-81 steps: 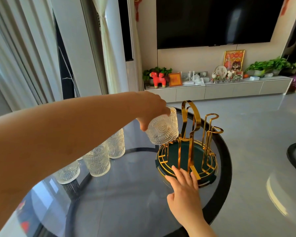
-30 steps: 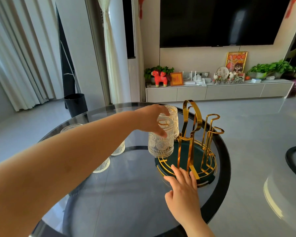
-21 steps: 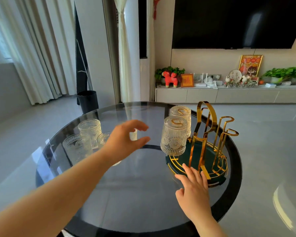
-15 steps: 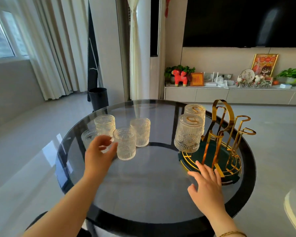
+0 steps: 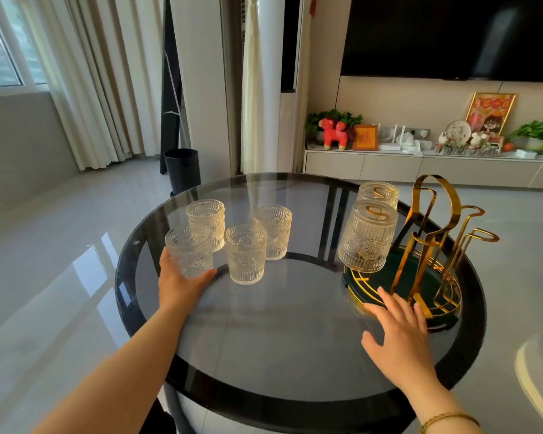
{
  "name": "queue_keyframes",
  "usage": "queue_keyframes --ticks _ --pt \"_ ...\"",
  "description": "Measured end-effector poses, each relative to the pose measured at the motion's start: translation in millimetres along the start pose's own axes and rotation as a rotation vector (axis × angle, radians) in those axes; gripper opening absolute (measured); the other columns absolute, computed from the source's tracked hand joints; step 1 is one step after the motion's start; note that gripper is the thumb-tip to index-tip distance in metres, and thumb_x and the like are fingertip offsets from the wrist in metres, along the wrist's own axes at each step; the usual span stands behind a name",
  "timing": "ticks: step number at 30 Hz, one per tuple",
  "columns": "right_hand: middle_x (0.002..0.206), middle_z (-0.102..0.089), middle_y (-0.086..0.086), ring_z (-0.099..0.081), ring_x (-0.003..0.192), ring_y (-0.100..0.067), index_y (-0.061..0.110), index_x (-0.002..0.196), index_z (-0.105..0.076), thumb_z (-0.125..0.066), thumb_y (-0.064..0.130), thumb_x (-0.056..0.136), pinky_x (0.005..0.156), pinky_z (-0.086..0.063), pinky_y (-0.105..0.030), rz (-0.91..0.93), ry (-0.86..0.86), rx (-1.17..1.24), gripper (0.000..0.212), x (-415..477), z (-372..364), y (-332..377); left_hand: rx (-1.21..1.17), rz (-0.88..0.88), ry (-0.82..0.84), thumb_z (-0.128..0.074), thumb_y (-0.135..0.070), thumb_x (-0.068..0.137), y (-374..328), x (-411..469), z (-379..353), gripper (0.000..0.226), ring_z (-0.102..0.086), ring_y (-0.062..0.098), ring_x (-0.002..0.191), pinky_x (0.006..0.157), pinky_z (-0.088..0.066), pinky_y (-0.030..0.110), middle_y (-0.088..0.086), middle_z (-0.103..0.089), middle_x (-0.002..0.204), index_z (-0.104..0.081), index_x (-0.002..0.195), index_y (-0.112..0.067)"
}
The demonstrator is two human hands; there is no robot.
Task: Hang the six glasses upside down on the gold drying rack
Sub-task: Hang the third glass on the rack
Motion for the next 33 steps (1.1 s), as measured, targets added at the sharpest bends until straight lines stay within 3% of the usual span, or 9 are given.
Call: queue_keyframes --ticks 4,11,17,27,30,33 --pt "0.151 -0.021 -0.006 -0.011 0.14 -0.025 0.02 0.13 -0.041 -0.055 0.029 0.086 0.112 0.003 -0.041 -0.008 0.027 -0.043 0.047 -2 -2 3 0.024 0.038 -0.03 -0.077 -0.028 0.062 2 8 -2 0.097 -0.036 0.036 0.127 0.102 -0.031 0.051 0.011 -0.034 0.143 -0.013 0.135 -0.022" --pt "0.154 -0.006 0.003 0.003 0.141 -0.017 0.027 0.139 -0.017 -0.039 0.04 0.093 0.104 0.01 -0.028 0.044 0.131 -0.042 0.053 -18 -14 31 0.079 0.062 -0.055 -0.076 -0.032 0.063 4 5 -2 0.086 -0.043 0.039 0.12 0.095 -0.038 0.053 0.016 -0.042 0.135 -0.023 0.129 -0.014" --pt "0.151 -0.02 0.011 -0.011 0.139 -0.009 0.032 0.135 -0.028 -0.036 0.041 0.094 0.113 -0.015 -0.029 0.061 0.265 0.097 0.043 -25 -27 46 0.012 0.056 -0.046 -0.077 -0.025 0.063 7 -5 9 0.083 -0.044 0.037 0.118 0.096 -0.038 0.05 0.016 -0.044 0.133 -0.026 0.127 -0.011" --pt "0.149 -0.025 0.01 -0.015 0.138 -0.01 0.031 0.132 -0.032 -0.038 0.04 0.093 0.112 -0.019 -0.029 0.059 0.249 0.111 0.041 -26 -22 48 -0.157 -0.004 -0.034 -0.077 -0.016 0.062 0 -31 24 0.081 -0.046 0.032 0.114 0.096 -0.037 0.042 0.017 -0.044 0.129 -0.028 0.127 -0.012" --pt "0.148 -0.026 0.009 -0.017 0.137 -0.01 0.03 0.132 -0.033 -0.039 0.039 0.093 0.112 -0.019 -0.029 0.038 0.241 0.132 0.041 -27 -20 48 -0.152 -0.094 -0.009 -0.077 -0.014 0.061 -18 -37 29 0.081 -0.045 0.022 0.108 0.092 -0.035 0.034 0.014 -0.045 0.128 -0.028 0.126 -0.012" --pt "0.147 -0.029 0.006 -0.019 0.136 -0.012 0.027 0.132 -0.033 -0.042 0.035 0.093 0.111 -0.02 -0.029 -0.022 0.166 0.127 0.041 -28 -15 43 -0.071 -0.235 0.076 -0.079 -0.018 0.058 -48 -37 33 0.084 -0.045 0.023 0.112 0.096 -0.037 0.037 0.01 -0.045 0.128 -0.029 0.125 -0.017"
Point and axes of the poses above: each hand's wrist, its own x-axis towards the middle knuckle, its own z-axis out of the back of the hand, y = z × x, the point moved 4 cm from there along x, towards the middle knuckle
